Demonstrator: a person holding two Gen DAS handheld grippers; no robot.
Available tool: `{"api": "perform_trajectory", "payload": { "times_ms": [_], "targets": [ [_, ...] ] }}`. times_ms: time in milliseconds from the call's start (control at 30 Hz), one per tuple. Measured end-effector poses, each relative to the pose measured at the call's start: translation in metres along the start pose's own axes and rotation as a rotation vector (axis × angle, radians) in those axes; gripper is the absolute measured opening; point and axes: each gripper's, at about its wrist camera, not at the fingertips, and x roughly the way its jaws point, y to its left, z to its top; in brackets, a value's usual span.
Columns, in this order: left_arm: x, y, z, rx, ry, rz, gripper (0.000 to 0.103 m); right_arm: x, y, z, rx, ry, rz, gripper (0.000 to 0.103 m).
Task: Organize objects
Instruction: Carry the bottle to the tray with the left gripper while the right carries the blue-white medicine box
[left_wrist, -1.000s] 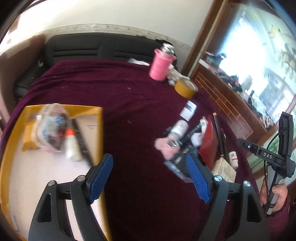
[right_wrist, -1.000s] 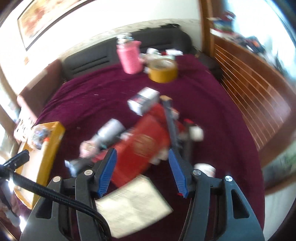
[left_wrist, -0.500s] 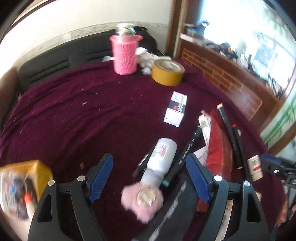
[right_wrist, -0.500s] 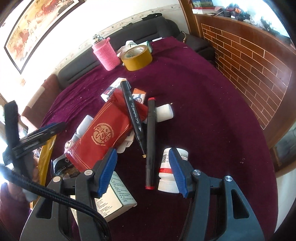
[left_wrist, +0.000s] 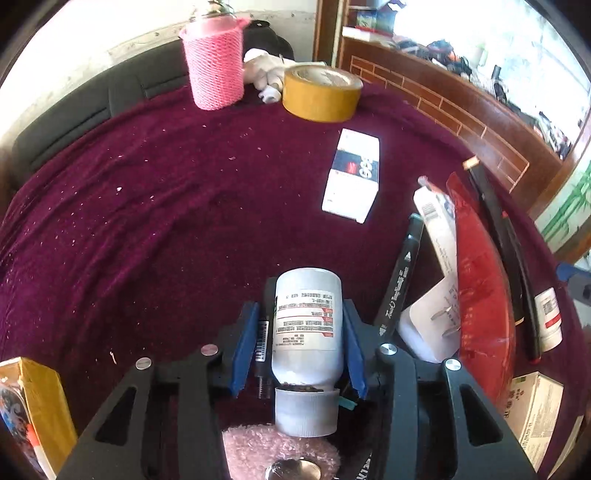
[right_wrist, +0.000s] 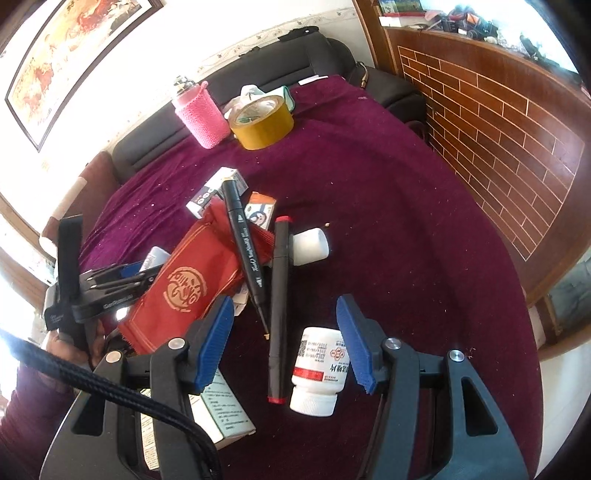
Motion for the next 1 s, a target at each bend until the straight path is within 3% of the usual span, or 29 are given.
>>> {"api": "perform_trajectory", "payload": {
  "times_ms": [67, 367, 533, 767, 1000],
  "targets": [
    [-0.009, 0.004, 0.002, -0.023, -0.033, -0.015, 0.029, 0.004, -0.001, 0.002, 0.01, 0.01, -0.002, 0.057],
    [-0.076, 0.016, -0.007, -0.086, -0.164, -0.095, 0.029, 0.014, 0.035, 0.045, -0.025, 0.019, 0.056, 0.057],
    [-0.106, 0.025, -0.025, -0.128, -0.226, -0.138, 0.029, 0.045, 0.07, 0.085, -0.041, 0.085, 0.086, 0.057],
    [-0.161, 0.042, -0.058, -0.187, -0.342, -0.182, 0.029, 0.119, 0.091, 0.126, 0.033, 0.264, 0.001, 0.056],
    [-0.194, 0.075, -0.088, -0.254, -0.397, -0.162, 0.029, 0.168, 0.096, 0.134, 0.097, 0.317, -0.119, 0.056]
  ]
}}
